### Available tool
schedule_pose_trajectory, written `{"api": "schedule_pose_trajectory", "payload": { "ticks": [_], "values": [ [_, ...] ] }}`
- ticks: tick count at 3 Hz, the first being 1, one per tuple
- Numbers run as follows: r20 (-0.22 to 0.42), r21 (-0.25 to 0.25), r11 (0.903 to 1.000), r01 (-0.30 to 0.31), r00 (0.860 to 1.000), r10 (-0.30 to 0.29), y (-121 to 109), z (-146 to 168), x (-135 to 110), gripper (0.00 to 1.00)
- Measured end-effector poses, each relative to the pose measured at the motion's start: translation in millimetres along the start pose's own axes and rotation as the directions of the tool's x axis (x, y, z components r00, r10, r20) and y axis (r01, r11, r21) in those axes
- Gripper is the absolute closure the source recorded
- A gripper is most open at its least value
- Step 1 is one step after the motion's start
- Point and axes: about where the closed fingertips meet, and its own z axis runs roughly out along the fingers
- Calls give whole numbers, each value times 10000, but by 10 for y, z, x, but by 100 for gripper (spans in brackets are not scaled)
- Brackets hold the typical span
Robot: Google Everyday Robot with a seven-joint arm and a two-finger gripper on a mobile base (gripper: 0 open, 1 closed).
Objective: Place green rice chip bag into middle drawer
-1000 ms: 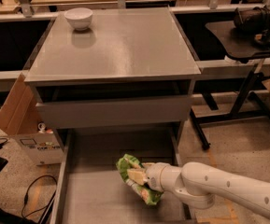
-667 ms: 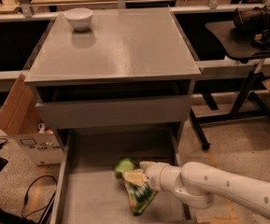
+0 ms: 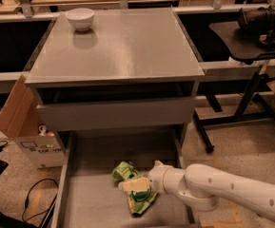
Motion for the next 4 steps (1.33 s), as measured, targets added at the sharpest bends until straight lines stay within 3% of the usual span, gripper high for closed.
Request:
{"api": "schedule_pose_trajectory", "payload": {
  "ticks": [1,2,3,4],
  "values": [
    [-97,-113,9999,107,9999,-108,31,-34,-63,0],
    [-892,-510,9978,423,9949,-468,176,-253,-32,0],
    [-1808,-754,9885,1308,9731,-1425,280,-821,-139,0],
    [-2180,-417,9570,2870,9321,-2891,437,-1648,-785,0]
  ]
}}
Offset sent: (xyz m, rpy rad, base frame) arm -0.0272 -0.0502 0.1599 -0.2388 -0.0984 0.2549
